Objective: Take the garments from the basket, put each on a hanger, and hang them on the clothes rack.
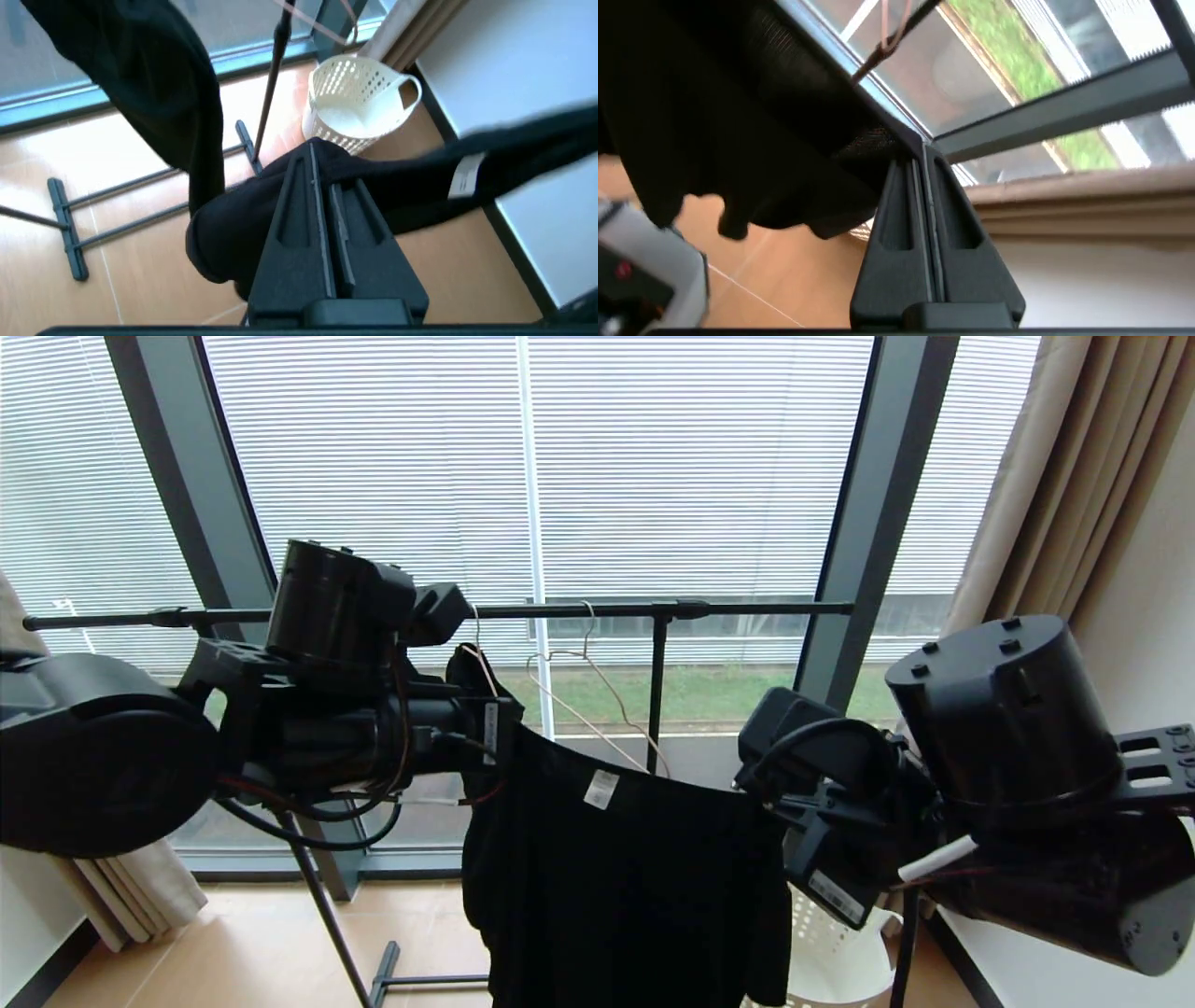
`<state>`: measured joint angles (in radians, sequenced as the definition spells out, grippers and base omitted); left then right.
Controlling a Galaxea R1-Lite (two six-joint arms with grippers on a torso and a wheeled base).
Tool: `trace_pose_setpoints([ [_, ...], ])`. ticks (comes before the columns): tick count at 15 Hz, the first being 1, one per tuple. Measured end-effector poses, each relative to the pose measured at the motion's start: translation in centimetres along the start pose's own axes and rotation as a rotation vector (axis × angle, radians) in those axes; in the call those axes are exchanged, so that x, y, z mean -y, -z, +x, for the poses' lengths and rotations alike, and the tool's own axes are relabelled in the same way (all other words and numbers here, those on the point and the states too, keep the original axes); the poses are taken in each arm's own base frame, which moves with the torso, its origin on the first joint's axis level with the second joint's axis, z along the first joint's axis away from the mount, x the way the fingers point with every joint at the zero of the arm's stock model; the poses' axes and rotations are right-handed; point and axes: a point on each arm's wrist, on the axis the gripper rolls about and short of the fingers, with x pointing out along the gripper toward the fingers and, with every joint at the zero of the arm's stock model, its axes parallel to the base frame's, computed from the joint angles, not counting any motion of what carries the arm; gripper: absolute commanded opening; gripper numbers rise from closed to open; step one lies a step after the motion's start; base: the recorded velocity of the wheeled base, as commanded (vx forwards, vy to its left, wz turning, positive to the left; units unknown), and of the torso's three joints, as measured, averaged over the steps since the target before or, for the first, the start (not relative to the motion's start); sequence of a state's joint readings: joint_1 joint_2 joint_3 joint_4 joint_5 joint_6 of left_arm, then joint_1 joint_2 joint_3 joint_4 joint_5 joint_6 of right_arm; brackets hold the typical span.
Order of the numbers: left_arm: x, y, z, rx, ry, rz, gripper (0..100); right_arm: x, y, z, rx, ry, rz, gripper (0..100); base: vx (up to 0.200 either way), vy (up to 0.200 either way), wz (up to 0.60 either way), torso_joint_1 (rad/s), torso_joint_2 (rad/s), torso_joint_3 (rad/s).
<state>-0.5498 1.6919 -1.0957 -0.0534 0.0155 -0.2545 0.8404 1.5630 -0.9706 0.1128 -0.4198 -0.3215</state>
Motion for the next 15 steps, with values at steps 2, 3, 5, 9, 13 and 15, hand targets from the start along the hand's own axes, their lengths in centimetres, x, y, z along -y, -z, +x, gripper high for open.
trace_pose_setpoints([
  [2, 0.4, -1.4, 1.3, 0.025, 0.006, 0.007, 0, -0.9, 0.2, -1.0, 0.031, -0.051, -0.029, 0, 0.000, 0.000, 0.00, 0.000, 0.00, 0.000],
  [3, 0.6, -2.1, 1.9, 0.034, 0.008, 0.018, 0, -1.9, 0.0, -1.6, 0.055, -0.089, -0.054, 0, 0.000, 0.000, 0.00, 0.000, 0.00, 0.000],
  [5, 1.0, -3.2, 2.9, 0.038, 0.012, 0.028, 0, -3.8, -0.3, -2.4, 0.087, -0.150, -0.056, 0, 0.000, 0.000, 0.00, 0.000, 0.00, 0.000],
  [9, 2.0, -4.4, 3.8, 0.032, 0.029, 0.040, 0, -7.1, -1.5, -3.0, 0.109, -0.244, 0.037, 0, 0.000, 0.000, 0.00, 0.000, 0.00, 0.000],
  [13, 2.8, -4.6, 3.9, 0.035, 0.045, 0.049, 0, -9.1, -4.2, -2.7, 0.124, -0.293, 0.214, 0, 0.000, 0.000, 0.00, 0.000, 0.00, 0.000],
  [15, 3.0, -4.5, 3.9, 0.032, 0.050, 0.052, 0, -9.5, -5.5, -2.7, 0.136, -0.310, 0.319, 0, 0.000, 0.000, 0.00, 0.000, 0.00, 0.000],
])
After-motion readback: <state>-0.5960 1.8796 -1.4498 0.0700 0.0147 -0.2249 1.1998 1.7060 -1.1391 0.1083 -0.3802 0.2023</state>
